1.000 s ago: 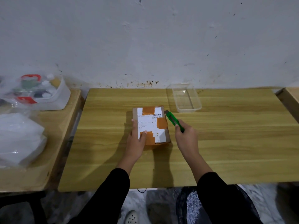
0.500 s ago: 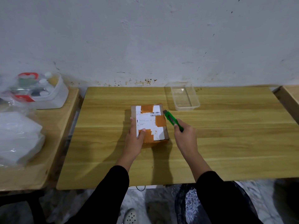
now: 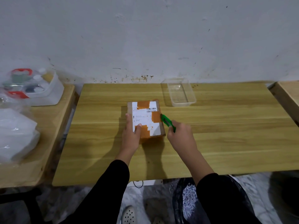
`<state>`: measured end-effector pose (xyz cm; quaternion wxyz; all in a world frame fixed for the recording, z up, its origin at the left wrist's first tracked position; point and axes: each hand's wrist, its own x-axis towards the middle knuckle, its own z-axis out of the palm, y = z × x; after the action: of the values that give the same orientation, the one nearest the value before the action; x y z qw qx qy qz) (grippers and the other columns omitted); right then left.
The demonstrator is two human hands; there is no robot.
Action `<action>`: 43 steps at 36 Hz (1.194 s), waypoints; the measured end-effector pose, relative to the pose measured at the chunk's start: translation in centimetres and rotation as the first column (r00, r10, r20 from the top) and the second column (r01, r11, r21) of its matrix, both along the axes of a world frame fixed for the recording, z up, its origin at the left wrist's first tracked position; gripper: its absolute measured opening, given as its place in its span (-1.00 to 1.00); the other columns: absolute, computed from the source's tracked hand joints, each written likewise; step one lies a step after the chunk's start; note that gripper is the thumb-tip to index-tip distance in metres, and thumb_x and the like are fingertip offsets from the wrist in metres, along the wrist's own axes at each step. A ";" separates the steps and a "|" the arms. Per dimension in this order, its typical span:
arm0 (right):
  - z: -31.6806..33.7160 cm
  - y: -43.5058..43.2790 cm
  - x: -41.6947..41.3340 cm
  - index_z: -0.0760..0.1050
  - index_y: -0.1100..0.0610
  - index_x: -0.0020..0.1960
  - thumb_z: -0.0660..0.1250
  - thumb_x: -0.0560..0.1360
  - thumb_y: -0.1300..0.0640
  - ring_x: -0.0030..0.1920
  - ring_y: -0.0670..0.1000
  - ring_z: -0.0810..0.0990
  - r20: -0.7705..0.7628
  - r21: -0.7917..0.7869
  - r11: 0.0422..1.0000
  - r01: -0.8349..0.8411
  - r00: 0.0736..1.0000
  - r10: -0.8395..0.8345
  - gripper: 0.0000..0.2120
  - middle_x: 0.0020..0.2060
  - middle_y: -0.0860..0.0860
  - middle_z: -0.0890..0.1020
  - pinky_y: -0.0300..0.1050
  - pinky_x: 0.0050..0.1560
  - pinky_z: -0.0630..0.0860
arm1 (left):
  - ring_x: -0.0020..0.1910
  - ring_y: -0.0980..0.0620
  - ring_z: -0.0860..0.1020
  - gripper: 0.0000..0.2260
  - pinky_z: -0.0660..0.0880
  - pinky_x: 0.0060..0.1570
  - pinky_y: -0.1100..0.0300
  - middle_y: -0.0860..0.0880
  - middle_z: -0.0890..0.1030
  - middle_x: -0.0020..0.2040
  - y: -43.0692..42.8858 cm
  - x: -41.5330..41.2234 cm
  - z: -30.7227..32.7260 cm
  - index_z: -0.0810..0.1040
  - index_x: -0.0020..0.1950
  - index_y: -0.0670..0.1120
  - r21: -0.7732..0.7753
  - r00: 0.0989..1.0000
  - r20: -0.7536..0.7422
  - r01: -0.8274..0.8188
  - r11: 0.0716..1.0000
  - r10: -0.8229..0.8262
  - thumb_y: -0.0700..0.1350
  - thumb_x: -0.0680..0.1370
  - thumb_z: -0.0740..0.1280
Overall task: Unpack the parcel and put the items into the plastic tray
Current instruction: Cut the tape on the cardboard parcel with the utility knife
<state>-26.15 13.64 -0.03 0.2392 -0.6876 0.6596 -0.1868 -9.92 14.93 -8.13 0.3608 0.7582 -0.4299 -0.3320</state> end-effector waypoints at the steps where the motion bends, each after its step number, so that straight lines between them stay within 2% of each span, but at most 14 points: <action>1: 0.0 0.3 0.0 0.50 0.25 0.08 0.14 0.52 0.23 -0.35 0.19 0.54 -0.012 0.002 1.000 -0.004 1.000 0.004 -0.78 -0.28 0.23 0.57 0.00 -0.38 0.49 | 0.27 -0.10 0.41 -0.41 0.32 0.08 0.12 -0.05 0.37 0.40 0.0 -0.1 0.0 -0.20 0.48 0.20 0.003 1.000 0.003 -0.006 1.000 0.006 0.09 0.59 0.12; 8: -0.1 2.2 -0.3 0.45 0.22 0.09 0.13 0.53 0.20 -0.41 0.12 0.50 -0.080 -0.006 1.000 -0.013 0.997 0.012 -0.80 -0.38 0.14 0.52 -0.08 -0.45 0.45 | 0.29 -0.11 0.40 -0.41 0.32 0.06 0.11 -0.07 0.38 0.39 -0.1 -0.2 -0.1 -0.20 0.48 0.19 0.005 1.000 0.018 -0.012 1.000 0.012 0.08 0.60 0.12; 12: -0.7 3.9 -1.6 0.49 0.17 0.09 0.16 0.51 0.19 -0.54 -0.05 0.35 -0.060 -0.067 0.998 -0.005 0.998 0.001 -0.79 -0.52 0.03 0.42 -0.23 -0.57 0.14 | 0.28 -0.11 0.39 -0.42 0.32 0.10 0.12 -0.09 0.37 0.39 0.0 -0.1 0.2 -0.19 0.49 0.17 0.000 1.000 0.000 -0.017 1.000 0.017 0.07 0.60 0.12; 16: -0.9 5.0 -2.8 0.49 0.12 0.24 0.21 0.51 0.19 -0.56 -0.06 0.39 0.091 -0.065 0.995 0.076 0.993 -0.070 -0.69 -0.46 0.11 0.56 -0.27 -0.57 0.21 | 0.37 -0.17 0.28 -0.42 0.34 0.22 -0.03 -0.17 0.24 0.44 -0.3 -0.1 1.0 -0.07 0.51 0.10 0.020 0.998 0.056 -0.036 0.999 0.035 0.04 0.58 0.17; 19: -0.9 4.5 -3.2 0.48 0.13 0.25 0.23 0.51 0.19 -0.57 -0.06 0.38 0.223 -0.086 0.978 0.188 0.961 -0.165 -0.68 -0.47 0.12 0.58 -0.19 -0.57 0.29 | 0.43 -0.17 0.18 -0.42 0.34 0.30 -0.07 -0.17 0.15 0.47 -1.1 0.4 1.9 0.11 0.48 -0.05 -0.020 0.987 0.159 -0.034 0.999 0.037 -0.05 0.53 0.30; 20: -0.9 4.2 -3.2 0.49 0.13 0.25 0.24 0.51 0.20 -0.58 -0.08 0.36 0.250 -0.100 0.972 0.212 0.951 -0.182 -0.69 -0.50 0.09 0.55 -0.21 -0.58 0.28 | 0.45 -0.16 0.13 -0.40 0.28 0.35 -0.07 -0.16 0.13 0.48 -1.5 0.8 2.0 0.14 0.47 -0.08 -0.025 0.977 0.211 -0.010 1.000 0.015 -0.06 0.50 0.33; 22: -0.9 3.4 -3.0 0.50 0.13 0.24 0.24 0.51 0.21 -0.60 -0.10 0.32 0.278 -0.116 0.964 0.239 0.940 -0.199 -0.70 -0.56 0.04 0.48 -0.21 -0.59 0.24 | 0.48 -0.13 0.03 -0.36 0.12 0.40 -0.03 -0.12 0.08 0.51 -2.6 1.6 2.2 0.13 0.48 -0.09 -0.022 0.948 0.310 0.077 0.997 -0.067 -0.03 0.48 0.34; 25: -1.4 2.1 -2.5 0.50 0.14 0.24 0.25 0.51 0.21 -0.58 -0.04 0.34 0.301 -0.093 0.960 0.264 0.927 -0.225 -0.70 -0.52 0.12 0.54 -0.09 -0.52 0.29 | 0.50 -0.07 -0.03 -0.34 0.05 0.42 0.01 -0.07 0.04 0.53 -4.7 2.6 2.3 0.10 0.49 -0.07 0.008 0.884 0.424 0.216 0.976 -0.199 0.02 0.49 0.32; 29: -2.4 0.4 -1.5 0.55 0.10 0.18 0.25 0.51 0.22 -0.59 -0.05 0.35 0.311 -0.083 0.957 0.278 0.919 -0.240 -0.73 -0.53 0.13 0.55 -0.11 -0.54 0.29 | 0.51 -0.01 -0.12 -0.36 -0.03 0.43 0.02 -0.02 -0.04 0.55 -8.0 3.1 2.4 0.05 0.50 -0.01 0.092 0.811 0.453 0.369 0.925 -0.369 0.08 0.52 0.26; 32: -2.8 0.3 -1.3 0.56 0.10 0.16 0.26 0.50 0.22 -0.61 -0.10 0.32 0.322 -0.087 0.954 0.287 0.914 -0.246 -0.74 -0.54 0.12 0.54 -0.16 -0.56 0.26 | 0.51 -0.02 -0.15 -0.43 -0.12 0.44 0.01 -0.02 -0.05 0.55 -8.7 3.3 2.6 0.00 0.51 0.06 0.210 0.688 0.509 0.484 0.849 -0.518 0.12 0.57 0.15; 34: -3.1 -0.2 -1.1 0.54 0.10 0.19 0.26 0.51 0.20 -0.60 -0.10 0.33 0.324 -0.072 0.953 0.294 0.911 -0.257 -0.73 -0.54 0.10 0.54 -0.17 -0.56 0.27 | 0.51 -0.03 -0.10 -0.48 -0.09 0.45 0.00 -0.02 -0.02 0.55 -9.0 3.7 2.7 -0.01 0.51 0.11 0.264 0.618 0.544 0.515 0.815 -0.567 0.14 0.59 0.08; 37: -3.2 -0.8 -1.1 0.52 0.09 0.22 0.25 0.52 0.18 -0.59 -0.08 0.34 0.331 -0.058 0.949 0.310 0.903 -0.275 -0.72 -0.55 0.05 0.49 -0.15 -0.56 0.29 | 0.50 -0.05 0.01 -0.49 0.04 0.43 0.02 -0.03 0.06 0.54 -9.2 4.2 3.3 -0.01 0.51 0.11 0.309 0.579 0.603 0.465 0.830 -0.549 0.19 0.59 0.01; 41: -2.9 -1.0 -1.3 0.51 0.09 0.23 0.25 0.52 0.18 -0.59 -0.09 0.32 0.348 -0.062 0.946 0.317 0.895 -0.278 -0.71 -0.56 0.03 0.47 -0.22 -0.57 0.27 | 0.36 -0.12 0.27 -0.47 0.28 0.28 0.02 -0.13 0.30 0.41 -8.8 4.4 3.7 0.02 0.51 0.03 0.303 0.615 0.701 0.203 0.931 -0.362 0.21 0.58 -0.04; 43: -2.7 -1.0 -1.3 0.51 0.09 0.23 0.25 0.52 0.18 -0.59 -0.10 0.32 0.352 -0.070 0.947 0.313 0.896 -0.270 -0.71 -0.55 0.05 0.49 -0.21 -0.57 0.27 | 0.32 -0.15 0.30 -0.44 0.29 0.25 0.00 -0.18 0.33 0.37 -8.1 4.7 3.8 0.02 0.51 0.00 0.316 0.629 0.715 0.100 0.944 -0.306 0.23 0.58 -0.05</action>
<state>-27.41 12.67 -2.73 0.2744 -0.5523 0.6914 -0.3764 -5.23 6.81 -4.34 0.0123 0.8116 -0.5792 -0.0757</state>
